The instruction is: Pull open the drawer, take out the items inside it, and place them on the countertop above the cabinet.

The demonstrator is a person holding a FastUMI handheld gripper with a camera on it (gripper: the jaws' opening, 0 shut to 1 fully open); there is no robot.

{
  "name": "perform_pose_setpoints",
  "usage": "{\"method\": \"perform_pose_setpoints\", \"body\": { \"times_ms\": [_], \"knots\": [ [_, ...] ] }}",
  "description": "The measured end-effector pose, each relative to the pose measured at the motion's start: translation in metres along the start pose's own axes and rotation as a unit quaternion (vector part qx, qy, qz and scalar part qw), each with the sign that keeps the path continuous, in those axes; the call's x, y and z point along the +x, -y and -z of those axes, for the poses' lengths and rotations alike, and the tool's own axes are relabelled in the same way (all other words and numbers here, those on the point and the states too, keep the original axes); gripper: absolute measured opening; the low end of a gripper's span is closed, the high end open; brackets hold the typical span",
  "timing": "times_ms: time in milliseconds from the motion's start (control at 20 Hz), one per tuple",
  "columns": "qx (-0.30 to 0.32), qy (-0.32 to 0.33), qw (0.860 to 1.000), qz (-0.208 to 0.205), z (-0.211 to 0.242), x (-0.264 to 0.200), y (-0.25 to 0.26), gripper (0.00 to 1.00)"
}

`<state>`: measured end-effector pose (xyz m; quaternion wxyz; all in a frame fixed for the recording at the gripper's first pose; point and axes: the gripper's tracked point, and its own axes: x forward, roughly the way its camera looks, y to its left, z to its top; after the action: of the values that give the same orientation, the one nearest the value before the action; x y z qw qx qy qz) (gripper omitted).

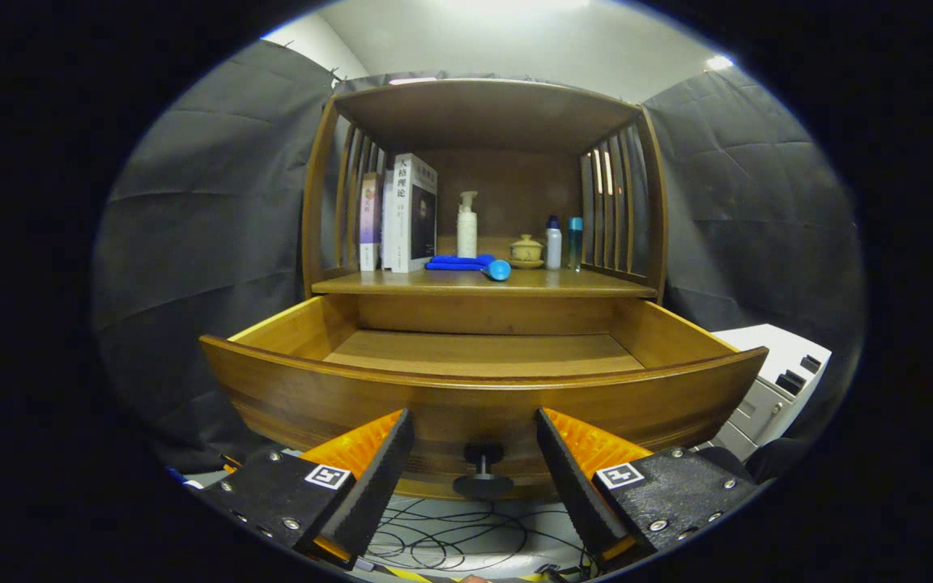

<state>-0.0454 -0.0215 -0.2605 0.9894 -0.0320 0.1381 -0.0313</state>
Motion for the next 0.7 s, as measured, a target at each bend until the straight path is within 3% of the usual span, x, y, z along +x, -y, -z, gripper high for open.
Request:
{"method": "perform_pose_setpoints", "body": {
  "times_ms": [700],
  "knots": [
    [0.035, 0.017, 0.999, -0.013, -0.005, 0.028, 0.010, 0.93]
  ]
}}
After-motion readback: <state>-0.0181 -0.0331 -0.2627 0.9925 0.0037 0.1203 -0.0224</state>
